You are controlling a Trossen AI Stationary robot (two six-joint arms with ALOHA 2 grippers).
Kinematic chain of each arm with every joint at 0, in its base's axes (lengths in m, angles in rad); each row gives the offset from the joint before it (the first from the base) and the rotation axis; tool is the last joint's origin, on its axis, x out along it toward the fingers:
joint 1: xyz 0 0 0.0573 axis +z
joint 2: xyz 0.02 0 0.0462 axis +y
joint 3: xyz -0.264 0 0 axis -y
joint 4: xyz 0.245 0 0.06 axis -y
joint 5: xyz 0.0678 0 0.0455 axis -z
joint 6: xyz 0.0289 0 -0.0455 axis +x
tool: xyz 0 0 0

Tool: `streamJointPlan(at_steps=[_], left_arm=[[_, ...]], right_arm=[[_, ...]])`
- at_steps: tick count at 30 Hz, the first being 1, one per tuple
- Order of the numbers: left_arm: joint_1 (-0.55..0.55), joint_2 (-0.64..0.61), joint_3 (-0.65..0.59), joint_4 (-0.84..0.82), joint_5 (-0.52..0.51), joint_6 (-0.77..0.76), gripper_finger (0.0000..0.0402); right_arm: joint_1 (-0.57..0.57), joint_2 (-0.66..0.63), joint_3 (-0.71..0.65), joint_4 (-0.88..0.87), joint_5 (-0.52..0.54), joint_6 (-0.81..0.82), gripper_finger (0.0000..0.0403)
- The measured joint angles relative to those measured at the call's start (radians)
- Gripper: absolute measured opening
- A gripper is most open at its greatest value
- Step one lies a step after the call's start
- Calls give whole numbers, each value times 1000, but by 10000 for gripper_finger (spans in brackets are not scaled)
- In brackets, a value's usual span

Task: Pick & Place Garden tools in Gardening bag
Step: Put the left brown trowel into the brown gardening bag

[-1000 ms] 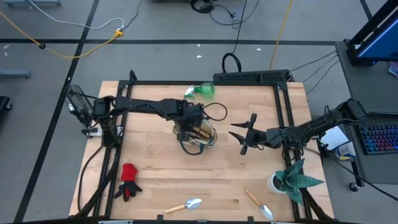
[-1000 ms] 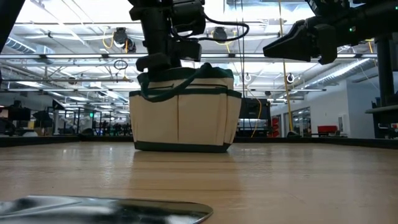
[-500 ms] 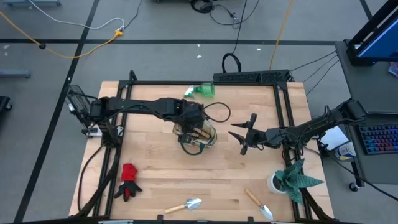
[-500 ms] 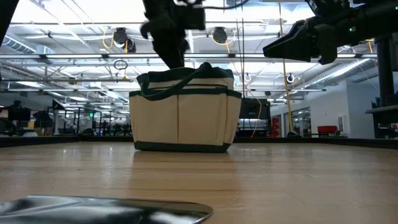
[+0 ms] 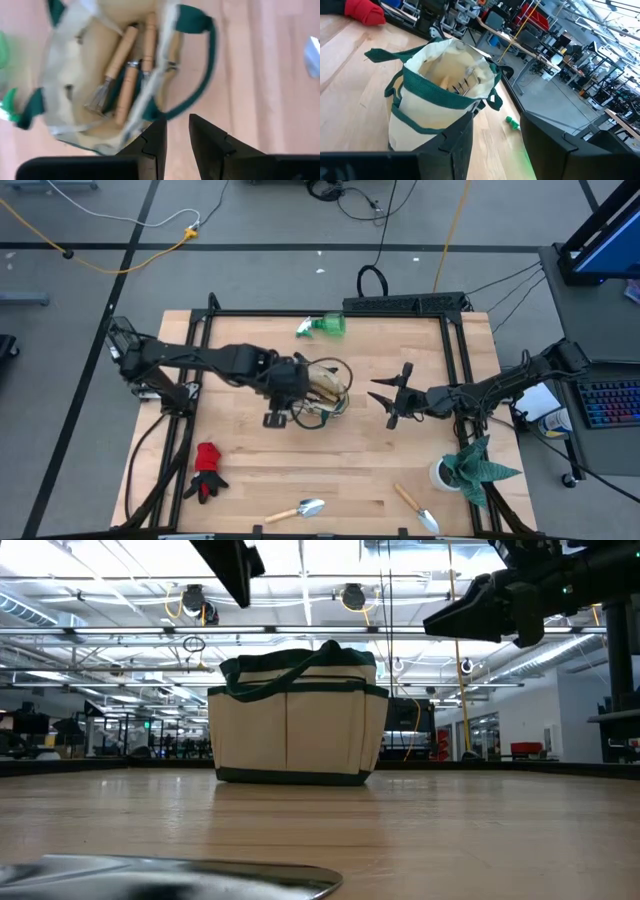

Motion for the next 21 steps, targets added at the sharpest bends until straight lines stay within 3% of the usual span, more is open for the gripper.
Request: streamJointPlan(at_steps=[13, 21], left_arm=[[-234, 6, -1, 30, -6, -55, 88], [-364, 6, -51, 116, -157, -303, 88]], right_arm=[[0, 0, 0, 45, 0, -136, 162], [-57, 0, 0, 151, -3, -262, 161]])
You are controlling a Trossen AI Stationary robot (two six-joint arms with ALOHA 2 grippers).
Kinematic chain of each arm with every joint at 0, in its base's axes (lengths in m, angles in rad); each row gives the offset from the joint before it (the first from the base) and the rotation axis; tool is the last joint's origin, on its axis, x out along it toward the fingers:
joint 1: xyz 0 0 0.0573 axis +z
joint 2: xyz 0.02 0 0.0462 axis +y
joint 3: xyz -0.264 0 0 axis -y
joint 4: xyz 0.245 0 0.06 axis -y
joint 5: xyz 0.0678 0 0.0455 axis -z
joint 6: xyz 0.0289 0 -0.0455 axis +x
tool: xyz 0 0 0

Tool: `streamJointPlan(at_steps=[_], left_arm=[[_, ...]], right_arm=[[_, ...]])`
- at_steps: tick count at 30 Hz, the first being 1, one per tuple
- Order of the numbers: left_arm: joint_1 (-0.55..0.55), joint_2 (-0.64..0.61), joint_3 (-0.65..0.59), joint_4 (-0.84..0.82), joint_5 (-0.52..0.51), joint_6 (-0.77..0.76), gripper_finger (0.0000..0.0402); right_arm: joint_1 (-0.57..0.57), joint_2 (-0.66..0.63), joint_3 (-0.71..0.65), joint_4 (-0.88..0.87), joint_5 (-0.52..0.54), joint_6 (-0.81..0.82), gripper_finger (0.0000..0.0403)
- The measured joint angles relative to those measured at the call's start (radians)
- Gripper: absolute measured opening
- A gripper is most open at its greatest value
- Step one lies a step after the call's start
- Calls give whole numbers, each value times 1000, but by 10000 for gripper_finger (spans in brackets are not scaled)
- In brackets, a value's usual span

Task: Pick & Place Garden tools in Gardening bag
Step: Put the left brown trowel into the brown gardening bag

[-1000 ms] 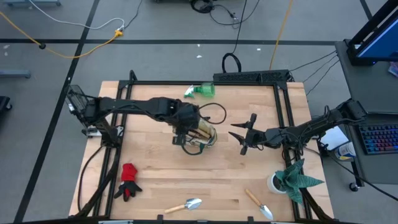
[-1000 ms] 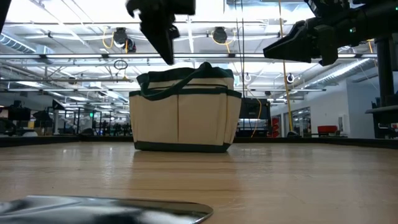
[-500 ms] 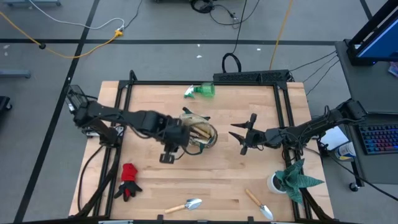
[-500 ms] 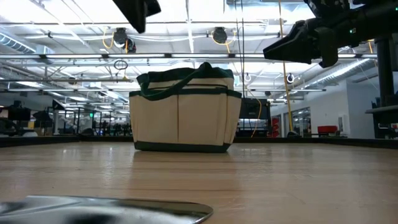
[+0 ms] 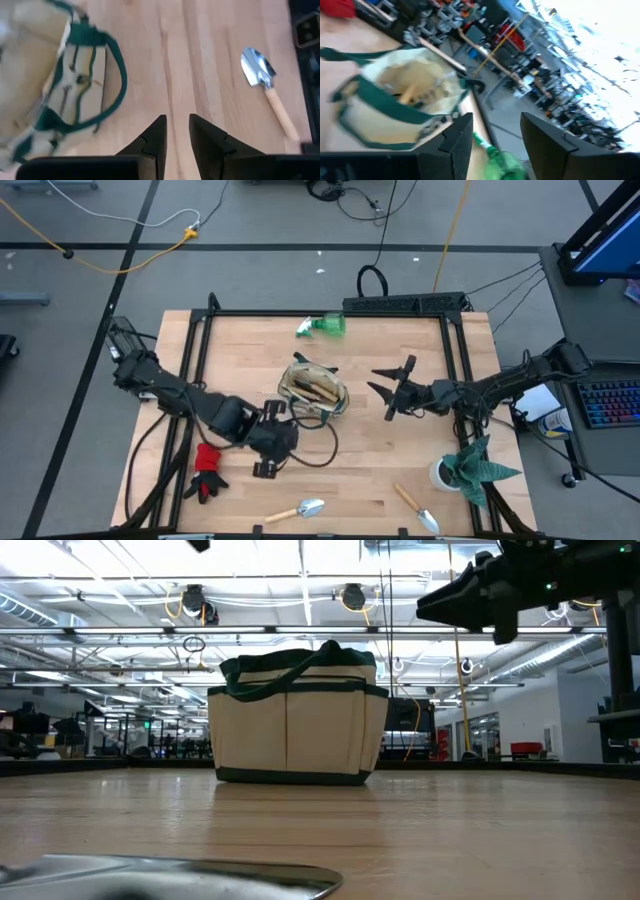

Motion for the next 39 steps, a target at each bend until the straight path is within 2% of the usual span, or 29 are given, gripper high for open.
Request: streamJointPlan(at_steps=[4, 6, 8, 13, 16, 19, 22, 27, 35, 39], left_arm=[[-56, 0, -54, 30, -43, -175, 88], [-74, 0, -98, 75, -46, -259, 88], [-85, 1, -140, 140, -48, -314, 88], [-129, 1, -221, 333, -47, -380, 88], [-149, 1, -304, 517, -19, -402, 88], [-176, 1, -385, 680, 24, -420, 88], [-200, 9, -463, 822, 43, -512, 88], [-226, 39, -527, 992, -3, -663, 88], [-245, 129, -526, 1114, -50, -751, 88], [-255, 155, -527, 1123, -15, -842, 88]], right_arm=[[-50, 0, 0, 75, -6, -95, 160], [-81, 0, 0, 114, -53, -143, 160], [-114, 0, 0, 155, -139, -177, 160], [-201, 0, 0, 226, -440, -198, 160], [-240, 0, 0, 254, -542, -187, 160], [-268, 0, 0, 260, -574, -206, 160], [-292, 0, 0, 260, -575, -256, 160], [-324, 0, 0, 258, -574, -296, 160], [-362, 0, 0, 260, -576, -344, 160], [-367, 0, 0, 271, -576, -349, 160]])
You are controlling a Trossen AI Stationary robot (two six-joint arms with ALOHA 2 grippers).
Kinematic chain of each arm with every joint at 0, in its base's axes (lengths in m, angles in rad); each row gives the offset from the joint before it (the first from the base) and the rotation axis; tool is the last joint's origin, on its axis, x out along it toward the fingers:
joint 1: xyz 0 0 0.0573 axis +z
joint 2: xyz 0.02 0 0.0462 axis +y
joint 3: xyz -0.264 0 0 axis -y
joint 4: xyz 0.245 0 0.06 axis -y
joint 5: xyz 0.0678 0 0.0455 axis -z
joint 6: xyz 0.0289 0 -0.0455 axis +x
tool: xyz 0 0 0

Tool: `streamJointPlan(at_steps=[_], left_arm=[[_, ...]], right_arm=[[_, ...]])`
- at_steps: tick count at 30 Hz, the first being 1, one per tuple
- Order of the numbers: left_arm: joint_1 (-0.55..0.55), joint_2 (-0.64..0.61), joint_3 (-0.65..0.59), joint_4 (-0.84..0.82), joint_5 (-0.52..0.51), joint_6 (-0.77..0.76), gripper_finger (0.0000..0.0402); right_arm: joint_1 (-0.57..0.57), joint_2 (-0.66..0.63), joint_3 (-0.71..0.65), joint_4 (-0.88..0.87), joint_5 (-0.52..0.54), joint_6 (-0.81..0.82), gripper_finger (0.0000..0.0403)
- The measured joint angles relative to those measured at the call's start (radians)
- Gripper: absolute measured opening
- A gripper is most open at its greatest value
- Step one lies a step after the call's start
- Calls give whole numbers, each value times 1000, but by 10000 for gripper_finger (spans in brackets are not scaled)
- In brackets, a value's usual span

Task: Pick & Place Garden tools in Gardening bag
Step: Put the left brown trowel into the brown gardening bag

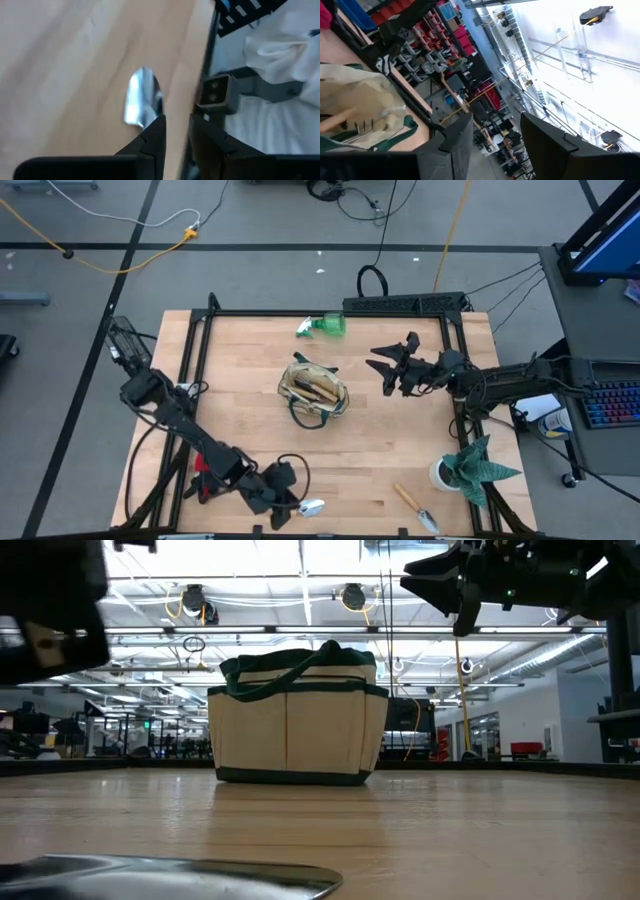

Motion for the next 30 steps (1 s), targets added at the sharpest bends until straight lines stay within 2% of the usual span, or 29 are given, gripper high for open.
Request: streamJointPlan(at_steps=[4, 10, 15, 21, 25, 30], left_arm=[[-25, 6, 1, -12, 49, -90, 88], [-43, 6, 1, -79, 50, -97, 88], [-43, 6, 2, -82, 14, 1, 88], [-51, 6, 53, -173, -22, 58, 88], [-51, 10, 103, -226, -10, 82, 88], [-50, 90, 202, -318, 54, 153, 88]], right_arm=[[0, 0, 0, 4, -1, 5, 160], [0, 0, 0, -7, -1, 7, 160], [0, 0, 0, -21, -1, 7, 160], [0, 0, 0, -48, -1, 13, 160], [0, 0, 0, -54, -1, 53, 160], [0, 0, 0, -57, -1, 79, 160]])
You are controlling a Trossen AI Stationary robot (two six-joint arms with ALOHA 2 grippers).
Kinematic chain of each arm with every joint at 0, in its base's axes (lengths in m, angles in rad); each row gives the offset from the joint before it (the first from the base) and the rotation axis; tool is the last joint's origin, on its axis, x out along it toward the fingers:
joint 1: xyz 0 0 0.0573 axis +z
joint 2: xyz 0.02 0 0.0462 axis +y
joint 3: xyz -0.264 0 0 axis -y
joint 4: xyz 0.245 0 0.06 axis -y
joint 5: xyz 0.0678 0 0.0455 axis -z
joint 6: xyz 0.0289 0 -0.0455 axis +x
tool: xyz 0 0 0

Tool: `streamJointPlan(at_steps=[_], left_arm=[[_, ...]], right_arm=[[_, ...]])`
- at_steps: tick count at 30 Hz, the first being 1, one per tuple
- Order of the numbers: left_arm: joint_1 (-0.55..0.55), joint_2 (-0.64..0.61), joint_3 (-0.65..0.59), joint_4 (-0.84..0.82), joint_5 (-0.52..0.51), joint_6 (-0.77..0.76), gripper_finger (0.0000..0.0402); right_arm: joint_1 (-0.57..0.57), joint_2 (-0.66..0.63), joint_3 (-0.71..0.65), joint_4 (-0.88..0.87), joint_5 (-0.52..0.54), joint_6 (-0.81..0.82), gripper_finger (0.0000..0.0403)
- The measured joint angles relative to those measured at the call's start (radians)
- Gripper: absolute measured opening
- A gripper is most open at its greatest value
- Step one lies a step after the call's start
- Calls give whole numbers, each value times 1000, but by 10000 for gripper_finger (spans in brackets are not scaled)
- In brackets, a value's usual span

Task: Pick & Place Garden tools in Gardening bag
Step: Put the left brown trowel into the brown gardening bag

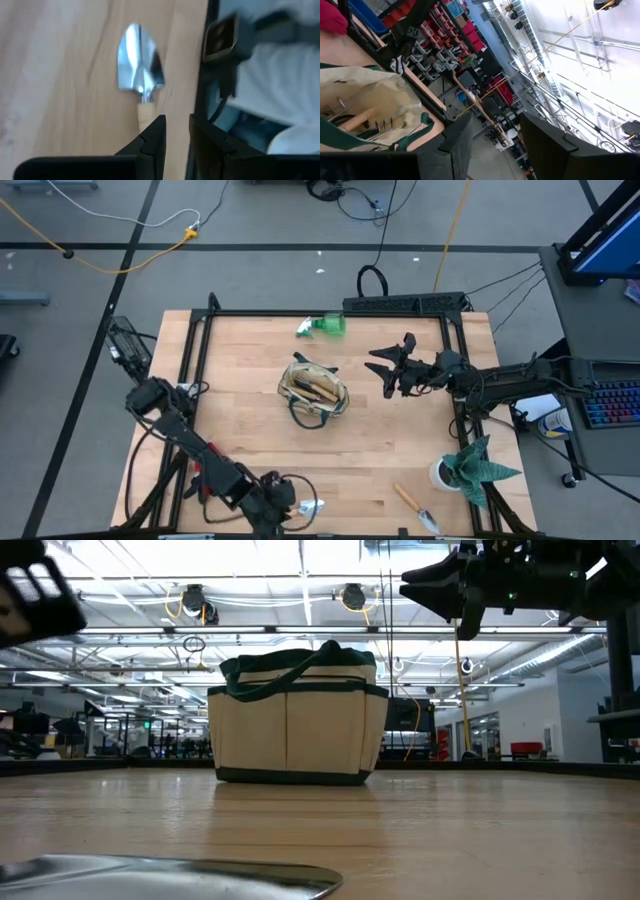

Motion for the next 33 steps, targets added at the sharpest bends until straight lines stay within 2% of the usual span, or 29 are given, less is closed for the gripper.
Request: streamJointPlan(at_steps=[4, 8, 18, 33], left_arm=[[-3, 71, 87, -186, 13, 8, 88], [-9, 94, 154, -303, -34, 22, 88], [-10, 94, 158, -204, -12, 28, 88], [-26, 170, 158, -197, 43, -12, 88]], right_arm=[[0, 0, 0, 0, 0, -4, 160], [0, 0, 0, 6, 0, -11, 160], [0, 0, 0, 0, 0, -21, 160], [0, 0, 0, 0, 0, -21, 160]])
